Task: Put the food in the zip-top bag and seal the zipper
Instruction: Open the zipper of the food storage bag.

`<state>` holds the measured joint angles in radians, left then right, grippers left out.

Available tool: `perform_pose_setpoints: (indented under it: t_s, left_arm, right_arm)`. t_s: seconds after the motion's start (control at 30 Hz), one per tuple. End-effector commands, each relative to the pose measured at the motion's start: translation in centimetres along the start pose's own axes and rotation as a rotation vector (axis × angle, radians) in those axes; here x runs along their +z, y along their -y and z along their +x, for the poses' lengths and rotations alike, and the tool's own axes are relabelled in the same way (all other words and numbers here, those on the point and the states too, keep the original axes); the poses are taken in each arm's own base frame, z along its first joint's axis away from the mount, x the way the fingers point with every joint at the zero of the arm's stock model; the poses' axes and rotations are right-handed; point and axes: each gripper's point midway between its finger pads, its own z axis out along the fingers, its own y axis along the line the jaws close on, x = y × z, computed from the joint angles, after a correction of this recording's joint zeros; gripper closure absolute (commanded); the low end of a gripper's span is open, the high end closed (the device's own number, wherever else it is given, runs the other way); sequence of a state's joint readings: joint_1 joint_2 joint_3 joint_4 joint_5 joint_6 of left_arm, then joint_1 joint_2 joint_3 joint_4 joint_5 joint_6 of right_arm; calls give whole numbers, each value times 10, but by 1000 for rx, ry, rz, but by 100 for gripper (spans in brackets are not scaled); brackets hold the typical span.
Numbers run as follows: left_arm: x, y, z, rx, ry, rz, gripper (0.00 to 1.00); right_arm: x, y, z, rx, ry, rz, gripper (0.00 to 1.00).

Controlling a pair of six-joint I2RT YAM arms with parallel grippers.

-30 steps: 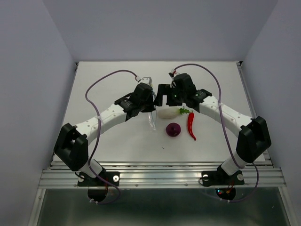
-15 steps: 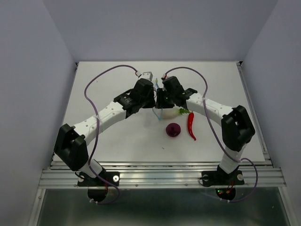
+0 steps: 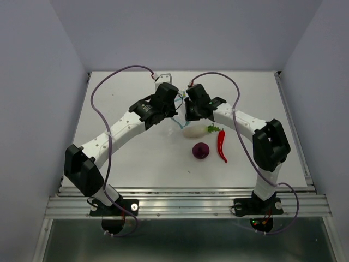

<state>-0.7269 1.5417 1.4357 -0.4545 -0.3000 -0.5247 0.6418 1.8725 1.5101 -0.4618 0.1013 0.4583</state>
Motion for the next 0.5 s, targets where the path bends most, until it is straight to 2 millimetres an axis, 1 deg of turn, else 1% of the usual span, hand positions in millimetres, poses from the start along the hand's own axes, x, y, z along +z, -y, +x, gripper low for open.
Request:
perform_pose_setpoints:
  t_s: [0.0, 0.03, 0.07, 0.1, 0.13, 0.17, 0.2, 0.27, 0.3, 0.37, 0.47]
  left_arm:
    - [-37, -53, -29, -31, 98, -213, 100]
    - [-38, -65, -26, -38, 95, -244, 100]
    - [-36, -74, -24, -49, 88, -265, 100]
    - [-33, -91, -25, -77, 87, -302, 100]
    - [-29, -101, -18, -84, 69, -321, 100]
    - [-27, -109, -18, -95, 70, -334, 100]
    - [-25, -121, -17, -114, 69, -365, 100]
    - [-24, -131, -18, -127, 75, -398, 100]
    - [-25, -140, -23, -144, 94, -429, 100]
    - [-27, -147, -28, -151, 108, -463, 100]
    - [-31, -159, -34, -161, 126, -516, 100]
  right_arm:
    - [-4, 67, 1, 22, -11, 206, 79]
    - [-6, 84, -1, 48, -7, 236, 80]
    - [-9, 95, -1, 58, -4, 257, 80]
    - [-15, 105, 1, 69, -1, 275, 80]
    - [-18, 117, -2, 78, 5, 292, 80]
    - [-22, 121, -2, 81, 7, 296, 80]
    - [-27, 120, -2, 66, 7, 286, 80]
    - [-30, 120, -1, 50, 8, 278, 80]
    - [-34, 122, 0, 39, 10, 283, 81]
    - [-38, 129, -2, 44, 23, 309, 81]
    - [-40, 132, 1, 30, 20, 315, 81]
